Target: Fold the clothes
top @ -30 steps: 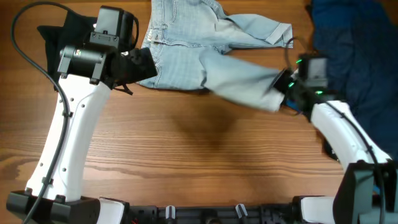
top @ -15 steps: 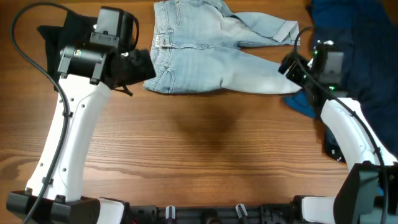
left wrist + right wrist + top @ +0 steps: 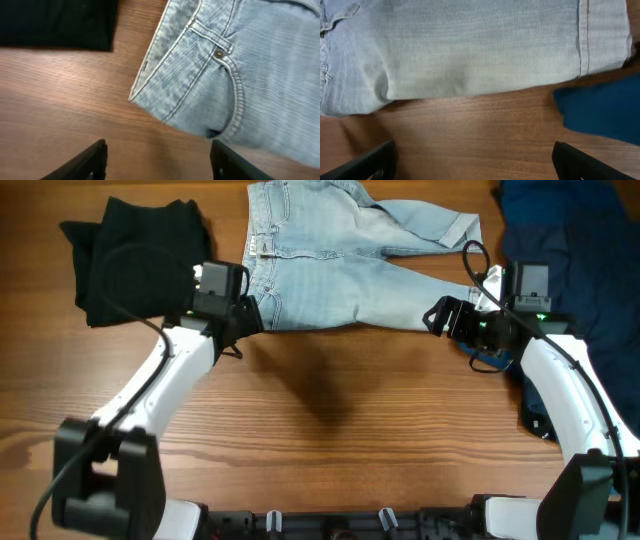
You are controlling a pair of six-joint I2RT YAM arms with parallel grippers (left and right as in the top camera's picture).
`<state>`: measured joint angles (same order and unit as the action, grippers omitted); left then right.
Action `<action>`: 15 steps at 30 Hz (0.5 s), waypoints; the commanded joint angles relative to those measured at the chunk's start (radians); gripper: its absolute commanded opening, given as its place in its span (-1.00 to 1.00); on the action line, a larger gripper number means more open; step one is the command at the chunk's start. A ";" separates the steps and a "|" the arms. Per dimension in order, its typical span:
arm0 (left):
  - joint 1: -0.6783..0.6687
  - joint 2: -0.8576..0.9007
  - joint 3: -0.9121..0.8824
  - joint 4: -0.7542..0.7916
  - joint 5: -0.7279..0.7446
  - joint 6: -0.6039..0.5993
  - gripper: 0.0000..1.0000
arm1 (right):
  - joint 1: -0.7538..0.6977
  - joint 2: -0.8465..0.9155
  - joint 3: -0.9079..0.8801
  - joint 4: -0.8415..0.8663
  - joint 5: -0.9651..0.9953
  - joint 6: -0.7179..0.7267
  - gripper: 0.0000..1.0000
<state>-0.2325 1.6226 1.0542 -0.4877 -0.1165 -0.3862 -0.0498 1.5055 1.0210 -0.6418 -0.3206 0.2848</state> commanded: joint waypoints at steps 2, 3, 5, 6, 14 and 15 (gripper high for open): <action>0.004 0.169 -0.028 0.209 0.005 0.043 0.07 | -0.004 -0.017 0.015 -0.031 -0.021 -0.023 0.97; 0.004 0.202 -0.028 0.247 0.005 0.043 0.05 | -0.004 -0.017 0.015 -0.040 -0.021 -0.023 0.97; 0.004 0.266 -0.027 0.310 0.005 0.043 0.06 | -0.004 -0.017 0.015 -0.053 -0.021 -0.024 0.97; 0.004 0.298 -0.028 0.339 0.005 0.042 0.10 | -0.004 -0.017 0.015 -0.058 -0.021 -0.024 0.97; 0.006 0.306 -0.019 0.367 0.004 0.042 -0.92 | -0.004 -0.017 0.015 -0.058 -0.017 -0.021 0.87; 0.006 0.272 -0.009 0.345 0.004 0.042 -0.92 | -0.004 -0.017 0.015 -0.058 -0.017 -0.021 0.86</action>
<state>-0.2295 1.9167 1.0351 -0.0998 -0.1261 -0.3485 -0.0498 1.5051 1.0210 -0.6994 -0.3222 0.2817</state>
